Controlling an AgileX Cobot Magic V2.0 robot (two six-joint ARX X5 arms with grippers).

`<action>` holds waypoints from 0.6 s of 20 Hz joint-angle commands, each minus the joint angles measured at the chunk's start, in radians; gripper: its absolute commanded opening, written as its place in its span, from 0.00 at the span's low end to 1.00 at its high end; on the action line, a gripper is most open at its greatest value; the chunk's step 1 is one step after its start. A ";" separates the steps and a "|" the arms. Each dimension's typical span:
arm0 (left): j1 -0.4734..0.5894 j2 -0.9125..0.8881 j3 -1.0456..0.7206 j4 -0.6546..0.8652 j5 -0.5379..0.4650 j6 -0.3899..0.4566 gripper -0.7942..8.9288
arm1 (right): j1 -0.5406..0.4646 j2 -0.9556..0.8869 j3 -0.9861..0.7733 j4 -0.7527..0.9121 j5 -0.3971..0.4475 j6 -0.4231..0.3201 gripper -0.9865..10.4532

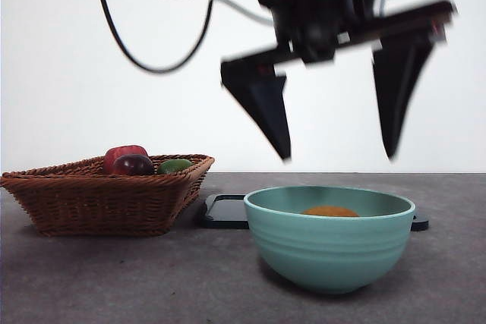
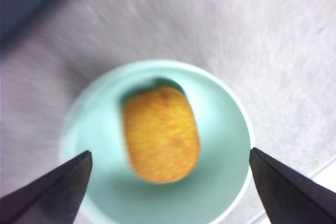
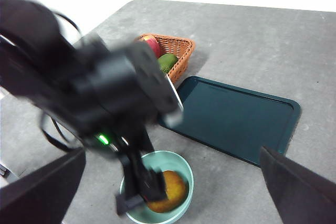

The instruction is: Pick up the wifruite, put it on the bowl, pick up the plate, put it on desk

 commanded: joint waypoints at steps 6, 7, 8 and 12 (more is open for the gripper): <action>-0.010 -0.285 0.027 -0.135 -0.117 0.066 0.58 | 0.010 0.002 0.020 0.005 0.000 -0.008 0.61; -0.010 -0.333 0.027 -0.151 -0.118 0.079 0.58 | 0.014 0.002 0.020 0.005 0.000 -0.008 0.61; -0.010 -0.383 0.027 -0.167 -0.129 0.081 0.58 | 0.017 0.002 0.020 0.005 0.000 -0.008 0.61; -0.010 -0.559 0.027 -0.254 -0.211 0.092 0.58 | 0.017 0.002 0.020 0.003 0.000 -0.008 0.61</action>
